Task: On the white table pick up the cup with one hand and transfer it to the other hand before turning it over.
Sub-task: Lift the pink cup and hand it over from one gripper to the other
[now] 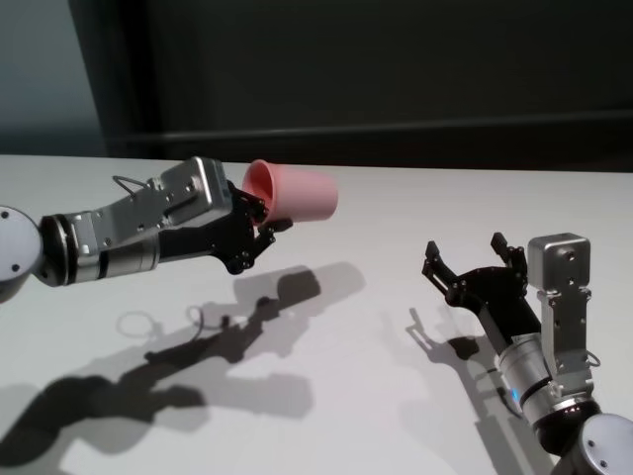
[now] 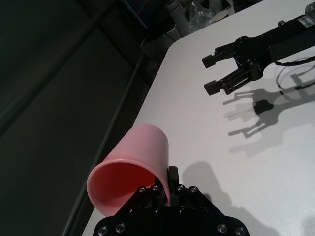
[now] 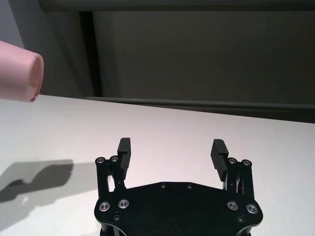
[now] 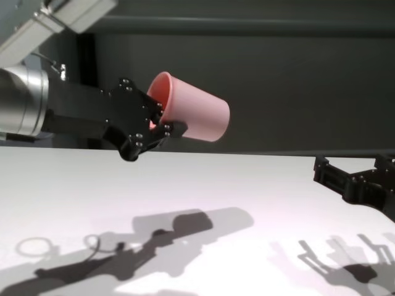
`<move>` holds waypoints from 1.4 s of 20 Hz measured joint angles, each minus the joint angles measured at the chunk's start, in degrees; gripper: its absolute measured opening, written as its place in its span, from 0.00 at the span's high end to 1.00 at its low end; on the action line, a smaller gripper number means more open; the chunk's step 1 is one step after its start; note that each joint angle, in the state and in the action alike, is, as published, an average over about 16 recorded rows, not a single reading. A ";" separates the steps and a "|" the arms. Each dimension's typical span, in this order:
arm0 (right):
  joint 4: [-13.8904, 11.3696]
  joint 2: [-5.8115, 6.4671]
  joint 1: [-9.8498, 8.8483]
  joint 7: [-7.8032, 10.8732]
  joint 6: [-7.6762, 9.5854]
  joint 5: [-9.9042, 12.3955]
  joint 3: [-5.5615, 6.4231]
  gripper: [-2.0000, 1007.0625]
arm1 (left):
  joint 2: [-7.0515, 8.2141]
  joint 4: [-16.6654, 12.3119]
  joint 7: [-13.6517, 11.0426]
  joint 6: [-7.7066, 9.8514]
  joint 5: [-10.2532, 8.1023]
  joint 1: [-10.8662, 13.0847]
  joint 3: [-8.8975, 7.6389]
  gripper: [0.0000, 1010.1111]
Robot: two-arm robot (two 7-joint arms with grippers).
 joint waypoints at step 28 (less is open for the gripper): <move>0.00 0.00 0.00 0.00 0.00 0.00 0.00 0.01 | -8.97 9.34 -5.96 -6.17 -19.90 -4.04 0.83 0.95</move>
